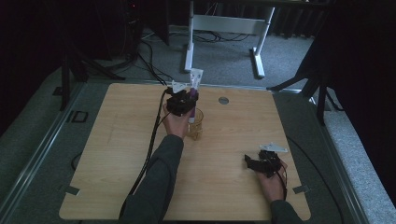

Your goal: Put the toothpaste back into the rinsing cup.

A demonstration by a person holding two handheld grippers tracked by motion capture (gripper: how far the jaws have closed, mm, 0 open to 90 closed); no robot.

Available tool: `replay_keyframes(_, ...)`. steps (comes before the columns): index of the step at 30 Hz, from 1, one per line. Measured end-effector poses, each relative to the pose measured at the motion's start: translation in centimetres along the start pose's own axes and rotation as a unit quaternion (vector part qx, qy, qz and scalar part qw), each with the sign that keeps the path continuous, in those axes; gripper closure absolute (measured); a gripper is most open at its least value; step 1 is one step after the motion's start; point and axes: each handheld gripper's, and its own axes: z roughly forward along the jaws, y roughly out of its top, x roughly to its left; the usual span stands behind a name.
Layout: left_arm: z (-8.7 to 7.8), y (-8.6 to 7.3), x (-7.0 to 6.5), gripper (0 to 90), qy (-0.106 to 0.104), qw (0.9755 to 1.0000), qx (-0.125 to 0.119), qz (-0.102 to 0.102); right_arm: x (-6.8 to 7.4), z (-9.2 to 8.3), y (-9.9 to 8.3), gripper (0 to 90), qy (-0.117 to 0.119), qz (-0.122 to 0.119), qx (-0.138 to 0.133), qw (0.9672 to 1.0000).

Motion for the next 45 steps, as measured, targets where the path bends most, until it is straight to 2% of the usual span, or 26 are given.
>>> replay_keyframes(6, 0.3, -0.4, -0.2, 70.3, 0.002, 0.9998, 0.014, 0.012, 0.0, 0.0, 0.0, 24.4, 0.000, 0.000, 0.000, 1.0000)
replay_keyframes(11, 0.4, -0.6, -0.1, 70.1, 0.002, 0.9997, 0.021, 0.009, 0.0, 0.0, 0.0, 24.4, 0.000, 0.000, 0.000, 1.0000)
replay_keyframes(17, 0.7, -1.0, -0.2, 70.0, 0.005, 0.9991, 0.039, 0.017, 0.0, 0.0, 0.0, 24.4, 0.000, 0.000, 0.000, 1.0000)
replay_keyframes(22, 0.9, -1.3, -0.2, 69.8, 0.006, 0.9989, 0.045, 0.016, 0.0, 0.0, 0.0, 24.4, 0.000, 0.000, 0.000, 1.0000)
replay_keyframes(25, 1.2, -2.1, -0.1, 69.7, 0.004, 0.9985, 0.054, 0.011, 0.0, 0.0, 0.0, 24.4, 0.000, 0.000, 0.000, 1.0000)
replay_keyframes(33, 1.2, -3.0, 0.0, 69.3, 0.002, 0.9978, 0.065, 0.011, 0.0, 0.0, 0.0, 24.4, 0.000, 0.000, 0.000, 1.0000)
replay_keyframes(37, 1.4, -3.6, -0.2, 68.6, 0.002, 0.9966, 0.080, 0.022, 0.0, 0.0, 0.0, 24.4, 0.000, 0.000, 0.000, 1.0000)
replay_keyframes(39, 1.5, -3.9, -0.1, 67.7, -0.001, 0.9962, 0.084, 0.019, 0.0, 0.0, 0.0, 24.4, 0.000, 0.000, 0.000, 1.0000)
replay_keyframes(41, 1.5, -4.2, 0.1, 65.5, -0.008, 0.9962, 0.087, 0.008, 0.0, 0.0, 0.0, 24.4, 0.000, 0.000, 0.000, 1.0000)
replay_keyframes(45, 1.0, -4.1, 0.4, 59.5, -0.021, 0.9971, 0.073, -0.005, 0.0, 0.0, 0.0, 24.4, 0.000, 0.000, 0.000, 1.0000)
